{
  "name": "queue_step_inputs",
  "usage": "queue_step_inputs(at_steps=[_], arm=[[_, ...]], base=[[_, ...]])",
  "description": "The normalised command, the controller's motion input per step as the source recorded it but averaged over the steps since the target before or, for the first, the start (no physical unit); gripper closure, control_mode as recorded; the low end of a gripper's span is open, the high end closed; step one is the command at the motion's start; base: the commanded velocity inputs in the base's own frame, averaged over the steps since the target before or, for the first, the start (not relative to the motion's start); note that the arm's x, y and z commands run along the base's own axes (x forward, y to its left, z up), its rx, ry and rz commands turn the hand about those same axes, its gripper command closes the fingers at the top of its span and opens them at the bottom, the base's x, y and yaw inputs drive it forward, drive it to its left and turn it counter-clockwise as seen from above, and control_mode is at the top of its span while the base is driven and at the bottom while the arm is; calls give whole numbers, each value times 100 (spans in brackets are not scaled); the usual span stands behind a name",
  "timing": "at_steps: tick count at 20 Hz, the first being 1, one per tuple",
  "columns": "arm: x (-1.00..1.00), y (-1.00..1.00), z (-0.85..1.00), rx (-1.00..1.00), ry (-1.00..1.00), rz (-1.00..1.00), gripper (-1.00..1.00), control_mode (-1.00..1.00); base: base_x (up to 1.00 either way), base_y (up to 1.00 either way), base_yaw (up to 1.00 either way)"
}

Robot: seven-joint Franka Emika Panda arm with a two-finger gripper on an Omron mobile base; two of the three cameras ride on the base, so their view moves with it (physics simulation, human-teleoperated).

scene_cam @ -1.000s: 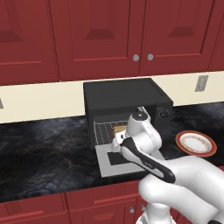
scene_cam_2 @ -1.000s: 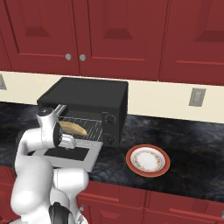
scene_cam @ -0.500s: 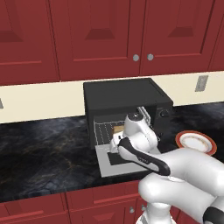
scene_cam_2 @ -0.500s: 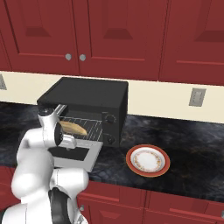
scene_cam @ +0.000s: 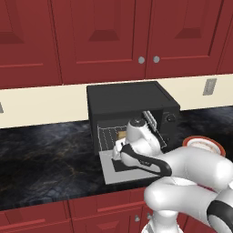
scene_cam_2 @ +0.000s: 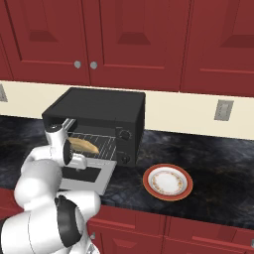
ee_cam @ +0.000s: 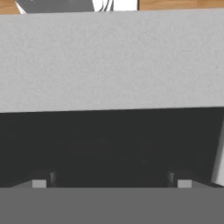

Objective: Pull the toaster oven rack outwards. Pick up the baguette from the plate and place it on the toaster oven rack. Close the toaster oven door fully and set the temperature to the lowest setting.

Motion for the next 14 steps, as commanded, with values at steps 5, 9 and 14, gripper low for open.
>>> queue_step_inputs(at_steps=[5,9,14], arm=[[8,0,-24,0,0,0,-100,-100],[9,0,-24,0,0,0,-100,-100],[10,0,-21,0,0,0,-100,-100]], base=[[0,0,0],[0,0,0],[0,0,0]])
